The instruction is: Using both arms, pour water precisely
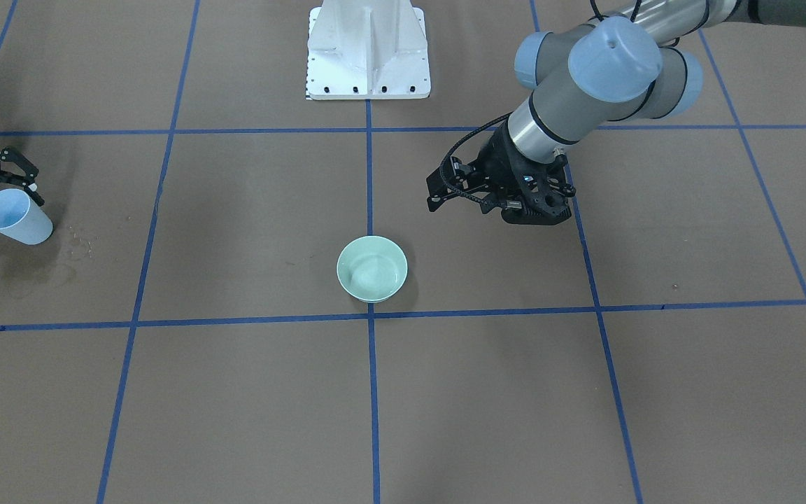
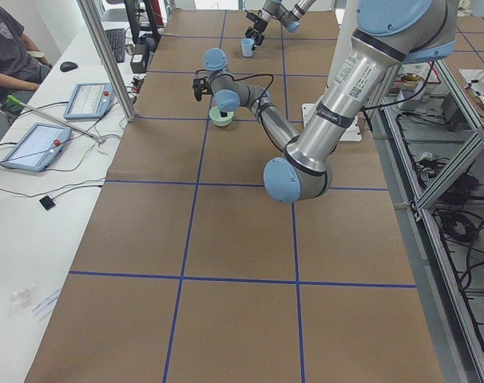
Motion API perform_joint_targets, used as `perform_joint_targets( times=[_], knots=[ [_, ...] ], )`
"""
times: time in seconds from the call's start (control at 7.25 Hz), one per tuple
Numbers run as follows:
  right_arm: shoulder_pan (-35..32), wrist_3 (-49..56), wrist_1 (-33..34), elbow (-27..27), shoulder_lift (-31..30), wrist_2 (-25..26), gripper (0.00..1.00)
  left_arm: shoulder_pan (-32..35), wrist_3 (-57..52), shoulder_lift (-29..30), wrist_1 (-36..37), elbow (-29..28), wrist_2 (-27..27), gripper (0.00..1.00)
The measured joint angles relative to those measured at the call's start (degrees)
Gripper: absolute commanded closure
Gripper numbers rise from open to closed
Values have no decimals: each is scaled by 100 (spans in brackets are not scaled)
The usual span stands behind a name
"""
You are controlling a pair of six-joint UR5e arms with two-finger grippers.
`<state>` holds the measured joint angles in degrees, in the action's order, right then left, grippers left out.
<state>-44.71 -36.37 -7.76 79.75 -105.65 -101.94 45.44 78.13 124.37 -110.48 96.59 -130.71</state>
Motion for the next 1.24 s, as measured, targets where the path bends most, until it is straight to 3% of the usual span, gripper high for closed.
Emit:
perform_joint_targets(
  times=[0.28,0.83,1.24],
  knots=[
    [13,55,-70,-4,26,30,4,0,0,0,0,0,0,0],
    [23,171,-168,-22,86,61,50,0,5,0,0,9,-6,0],
    [22,170,59,124,429,352,56,8,10,0,0,23,-15,0]
  ],
)
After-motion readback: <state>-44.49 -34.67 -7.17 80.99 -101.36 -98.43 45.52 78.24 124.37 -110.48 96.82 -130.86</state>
